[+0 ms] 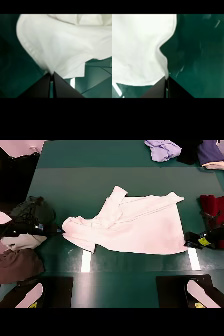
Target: Fold the shirts.
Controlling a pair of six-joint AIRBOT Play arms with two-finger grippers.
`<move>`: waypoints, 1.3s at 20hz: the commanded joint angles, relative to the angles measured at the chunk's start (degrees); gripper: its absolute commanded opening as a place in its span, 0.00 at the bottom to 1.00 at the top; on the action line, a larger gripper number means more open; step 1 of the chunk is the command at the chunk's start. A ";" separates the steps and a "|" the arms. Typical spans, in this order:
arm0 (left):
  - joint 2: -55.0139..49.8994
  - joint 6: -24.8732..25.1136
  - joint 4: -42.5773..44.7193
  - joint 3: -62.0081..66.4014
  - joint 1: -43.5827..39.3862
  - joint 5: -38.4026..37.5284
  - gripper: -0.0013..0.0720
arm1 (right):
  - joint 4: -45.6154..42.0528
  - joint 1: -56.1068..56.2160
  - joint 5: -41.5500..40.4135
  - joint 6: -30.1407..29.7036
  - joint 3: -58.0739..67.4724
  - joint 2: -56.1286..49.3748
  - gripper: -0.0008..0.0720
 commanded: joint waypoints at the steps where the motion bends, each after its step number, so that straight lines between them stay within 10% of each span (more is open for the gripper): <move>1: 0.15 -0.15 -2.14 7.26 0.04 -3.50 0.06 | 0.17 0.09 3.69 0.11 4.44 6.38 0.03; 18: 3.37 -9.27 -8.37 80.54 0.07 -1.09 0.05 | 16.63 -0.04 -0.22 0.55 72.22 4.39 0.03; 26: 7.89 -11.93 -6.86 86.58 0.07 4.76 0.05 | 14.58 -0.09 0.26 1.86 80.37 4.35 0.03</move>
